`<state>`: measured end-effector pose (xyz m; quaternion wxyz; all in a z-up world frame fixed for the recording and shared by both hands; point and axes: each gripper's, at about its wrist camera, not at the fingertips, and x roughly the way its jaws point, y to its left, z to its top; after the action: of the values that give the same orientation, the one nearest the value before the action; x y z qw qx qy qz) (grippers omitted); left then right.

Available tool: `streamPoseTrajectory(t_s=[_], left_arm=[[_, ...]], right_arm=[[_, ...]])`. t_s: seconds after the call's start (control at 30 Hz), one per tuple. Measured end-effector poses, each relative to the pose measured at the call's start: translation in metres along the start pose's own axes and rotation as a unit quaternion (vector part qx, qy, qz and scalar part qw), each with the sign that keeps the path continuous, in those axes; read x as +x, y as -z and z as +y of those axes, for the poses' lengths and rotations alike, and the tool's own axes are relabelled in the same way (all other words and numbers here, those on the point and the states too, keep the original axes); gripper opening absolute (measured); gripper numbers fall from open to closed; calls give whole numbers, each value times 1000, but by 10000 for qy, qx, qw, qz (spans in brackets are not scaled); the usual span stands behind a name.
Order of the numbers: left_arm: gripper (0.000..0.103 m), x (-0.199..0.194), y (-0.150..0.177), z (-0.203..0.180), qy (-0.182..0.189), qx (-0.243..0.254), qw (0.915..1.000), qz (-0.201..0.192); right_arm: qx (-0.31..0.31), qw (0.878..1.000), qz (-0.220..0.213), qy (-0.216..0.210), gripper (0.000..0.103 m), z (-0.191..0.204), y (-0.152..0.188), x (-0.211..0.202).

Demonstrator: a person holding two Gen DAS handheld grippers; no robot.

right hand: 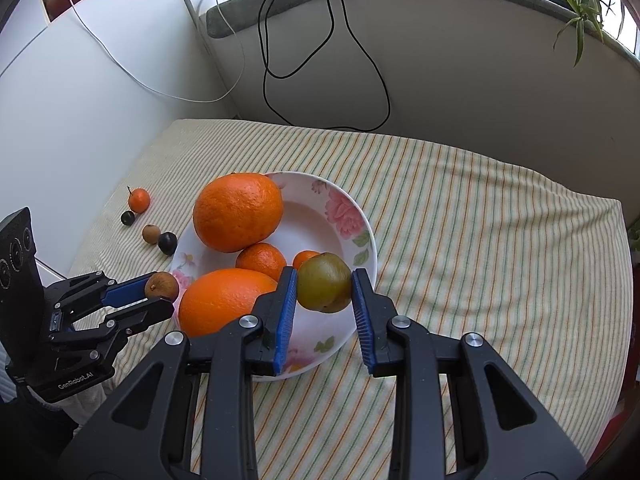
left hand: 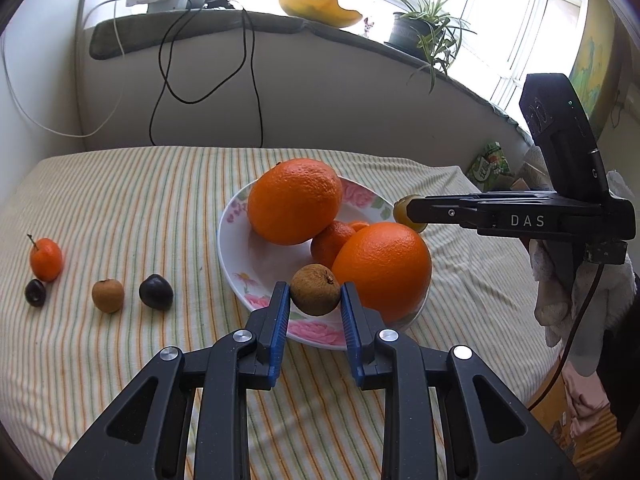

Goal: Organize fruits
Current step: 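Lower both fruits into the bowl and open both grippers, then withdraw both grippers from the bowl toward the remaining loose fruits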

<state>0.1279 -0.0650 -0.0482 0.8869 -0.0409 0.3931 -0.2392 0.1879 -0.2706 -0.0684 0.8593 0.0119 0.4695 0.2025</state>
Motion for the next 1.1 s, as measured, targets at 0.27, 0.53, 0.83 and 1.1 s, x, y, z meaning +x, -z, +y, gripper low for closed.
streamPoseTrajectory(t_s=[0.27, 0.53, 0.83, 1.1], left_arm=[[64, -6, 0, -3, -101, 52, 9999, -102], [81, -8, 0, -4, -378, 8, 9993, -72], [81, -15, 1, 0, -446, -43, 9989, -115], [81, -26, 1, 9, -557, -77, 9981, -237]], right_arm=[[16, 9999, -89, 76, 59, 0, -1, -2], [49, 9996, -266, 31, 79, 1, -3, -11], [-127, 9993, -307, 158, 81, 12, -6, -16], [-223, 9989, -385, 121, 81, 26, -11, -20]])
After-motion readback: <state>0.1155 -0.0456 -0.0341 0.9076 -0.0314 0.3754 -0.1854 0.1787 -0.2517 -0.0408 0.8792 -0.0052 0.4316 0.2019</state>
